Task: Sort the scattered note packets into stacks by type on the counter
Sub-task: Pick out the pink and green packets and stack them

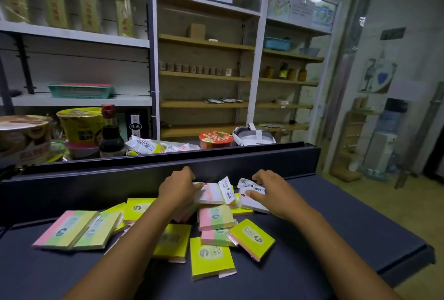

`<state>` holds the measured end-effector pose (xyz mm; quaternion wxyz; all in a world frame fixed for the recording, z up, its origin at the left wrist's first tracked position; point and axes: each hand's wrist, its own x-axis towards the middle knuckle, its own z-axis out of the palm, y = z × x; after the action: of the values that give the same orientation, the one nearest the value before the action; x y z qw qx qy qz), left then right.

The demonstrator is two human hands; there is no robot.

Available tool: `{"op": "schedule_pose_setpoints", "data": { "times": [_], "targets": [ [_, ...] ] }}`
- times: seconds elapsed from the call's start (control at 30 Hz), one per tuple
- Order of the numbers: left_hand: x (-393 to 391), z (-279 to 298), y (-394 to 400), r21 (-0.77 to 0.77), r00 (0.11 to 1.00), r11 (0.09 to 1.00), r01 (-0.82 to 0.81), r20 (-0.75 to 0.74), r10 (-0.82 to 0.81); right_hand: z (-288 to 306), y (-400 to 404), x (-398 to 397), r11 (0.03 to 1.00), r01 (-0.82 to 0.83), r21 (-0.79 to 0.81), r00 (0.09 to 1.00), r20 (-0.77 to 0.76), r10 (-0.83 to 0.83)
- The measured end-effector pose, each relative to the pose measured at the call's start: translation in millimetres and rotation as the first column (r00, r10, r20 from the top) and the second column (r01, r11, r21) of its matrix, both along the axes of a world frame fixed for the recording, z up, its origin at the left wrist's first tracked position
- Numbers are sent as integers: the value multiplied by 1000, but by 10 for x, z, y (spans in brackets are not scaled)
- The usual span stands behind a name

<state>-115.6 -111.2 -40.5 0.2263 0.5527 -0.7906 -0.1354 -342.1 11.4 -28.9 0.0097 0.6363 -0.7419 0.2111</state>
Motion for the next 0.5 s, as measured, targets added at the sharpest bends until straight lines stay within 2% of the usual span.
{"op": "schedule_pose_setpoints", "data": {
  "times": [0.1, 0.23, 0.33, 0.4, 0.5],
  "targets": [
    [-55, -18, -14, 30, 997, 999, -19, -71, 21, -4, 3, -57, 1000, 4, -12, 1000, 12, -3],
    [-71, 4, 6, 101, 954, 995, 25, -299, 6, 12, 42, -118, 1000, 11, -23, 1000, 26, -10],
    [-67, 83, 56, 107, 909, 992, 73, -416, -23, 39, 64, -162, 1000, 11, -25, 999, 40, -10],
    [-66, 145, 128, 109, 851, 989, 101, -524, -29, 57, 75, -167, 1000, 0, -27, 999, 54, 1],
    [-42, 222, 251, 168, 686, 972, 166, -727, 8, 66, 90, -158, 1000, -14, -21, 997, 78, 16]
  ]
}}
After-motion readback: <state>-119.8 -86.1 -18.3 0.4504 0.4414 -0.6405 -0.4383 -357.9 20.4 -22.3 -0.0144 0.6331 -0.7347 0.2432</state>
